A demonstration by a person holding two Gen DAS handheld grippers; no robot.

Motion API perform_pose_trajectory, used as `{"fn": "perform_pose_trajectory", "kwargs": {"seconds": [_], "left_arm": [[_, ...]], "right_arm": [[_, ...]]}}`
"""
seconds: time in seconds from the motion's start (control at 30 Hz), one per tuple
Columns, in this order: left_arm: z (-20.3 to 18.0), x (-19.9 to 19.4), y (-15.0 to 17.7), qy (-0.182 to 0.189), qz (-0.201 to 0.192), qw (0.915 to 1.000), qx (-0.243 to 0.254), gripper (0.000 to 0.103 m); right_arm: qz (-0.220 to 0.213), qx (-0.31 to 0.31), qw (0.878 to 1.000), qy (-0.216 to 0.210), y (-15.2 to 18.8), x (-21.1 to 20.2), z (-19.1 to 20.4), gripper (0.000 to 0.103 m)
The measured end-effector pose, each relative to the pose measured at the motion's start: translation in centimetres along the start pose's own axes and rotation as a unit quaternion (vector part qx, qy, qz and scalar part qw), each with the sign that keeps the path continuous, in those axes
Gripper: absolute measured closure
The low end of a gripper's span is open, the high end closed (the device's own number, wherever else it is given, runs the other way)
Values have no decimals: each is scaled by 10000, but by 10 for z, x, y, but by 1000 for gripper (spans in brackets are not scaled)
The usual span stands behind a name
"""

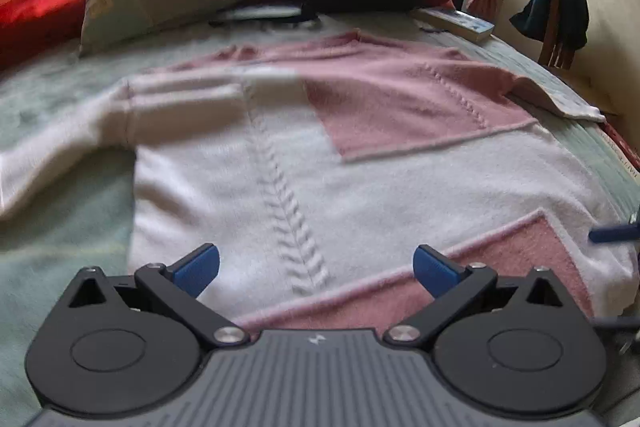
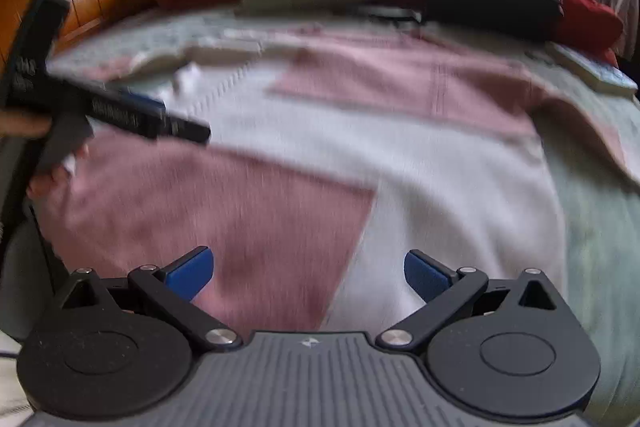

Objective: Fold clothes
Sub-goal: 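Move the open right gripper across the sweater toward the sleeve, then roll the right gripper and reach toward the white sleeve cuff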

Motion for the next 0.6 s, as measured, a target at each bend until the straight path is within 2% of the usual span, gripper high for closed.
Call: {"fn": "perform_pose_trajectory", "kwargs": {"seconds": [0.17, 0.27, 0.37, 0.47, 0.6], "left_arm": [[3, 12, -17, 54, -64, 9999, -65, 1], [10, 27, -7, 16, 178, 9994, -292, 1], [11, 29, 0, 49, 100, 9995, -295, 1], [12, 28, 2, 100, 14, 9993, -354, 1], [12, 28, 1, 80, -26, 9993, -364, 1]], "right_arm": [[-472, 274, 9985, -42, -58, 7, -32, 0], [-620, 382, 9973, 118, -96, 29, -58, 0], [-663, 555, 9959, 263, -137, 61, -88, 0], [-411, 1117, 9927, 182, -171, 102, -120, 0], [299, 1808, 9830, 89, -191, 163, -150, 0]]}}
Point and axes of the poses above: each gripper's, at about its wrist camera, not at the fingertips, and x roughly the way its jaws point, z to its left, y to its underside, the point moved 10 cm from there along x, roughly the way its jaws point, and after that the axes turned 13 degrees about y, right-handed, at the moved point
